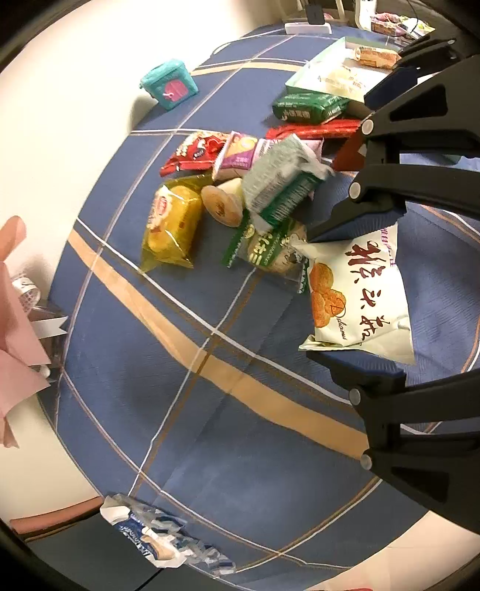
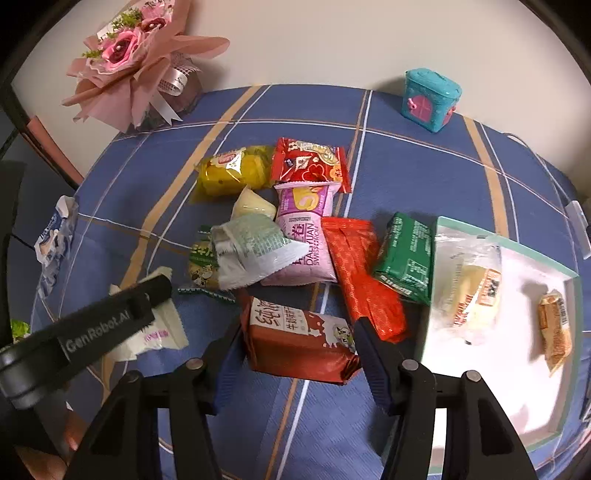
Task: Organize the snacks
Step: 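Carry both packets over the tray and open both tools to release them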
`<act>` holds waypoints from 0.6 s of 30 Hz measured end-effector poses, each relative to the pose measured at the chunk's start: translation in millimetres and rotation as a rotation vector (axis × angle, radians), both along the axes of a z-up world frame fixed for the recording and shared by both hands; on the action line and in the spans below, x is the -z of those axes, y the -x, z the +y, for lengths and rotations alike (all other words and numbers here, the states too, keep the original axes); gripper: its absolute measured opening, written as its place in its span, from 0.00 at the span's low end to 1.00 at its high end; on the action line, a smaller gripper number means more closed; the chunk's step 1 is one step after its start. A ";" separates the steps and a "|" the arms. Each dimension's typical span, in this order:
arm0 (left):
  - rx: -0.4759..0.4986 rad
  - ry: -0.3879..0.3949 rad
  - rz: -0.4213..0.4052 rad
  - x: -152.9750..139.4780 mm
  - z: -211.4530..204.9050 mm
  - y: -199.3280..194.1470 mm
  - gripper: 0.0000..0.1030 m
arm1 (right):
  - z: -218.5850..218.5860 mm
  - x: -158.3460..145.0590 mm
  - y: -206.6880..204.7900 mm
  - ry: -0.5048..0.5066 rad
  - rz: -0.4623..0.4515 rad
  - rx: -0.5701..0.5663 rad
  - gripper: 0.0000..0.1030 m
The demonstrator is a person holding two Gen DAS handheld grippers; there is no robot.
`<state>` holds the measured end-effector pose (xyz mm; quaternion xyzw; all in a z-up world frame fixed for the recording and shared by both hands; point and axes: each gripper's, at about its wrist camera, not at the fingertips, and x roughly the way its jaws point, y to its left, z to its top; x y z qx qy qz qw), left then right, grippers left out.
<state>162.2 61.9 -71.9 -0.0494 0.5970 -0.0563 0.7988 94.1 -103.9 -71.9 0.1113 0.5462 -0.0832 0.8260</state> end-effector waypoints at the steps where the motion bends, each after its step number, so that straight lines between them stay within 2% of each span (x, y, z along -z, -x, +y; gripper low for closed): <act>1: 0.000 0.000 -0.005 -2.2 -0.4 0.8 0.55 | -0.8 -2.5 2.0 -0.001 0.002 0.002 0.59; 5: -0.001 0.003 -0.011 5.9 -10.3 1.7 0.55 | -4.3 -5.4 6.1 -0.011 0.015 0.004 0.59; 11: 0.010 0.003 -0.016 2.3 -16.7 7.4 0.55 | -11.9 -15.7 13.6 -0.005 0.003 0.007 0.59; 18: 0.057 0.002 -0.034 -5.2 -43.9 15.2 0.55 | -40.1 -28.7 30.4 0.015 -0.011 0.075 0.59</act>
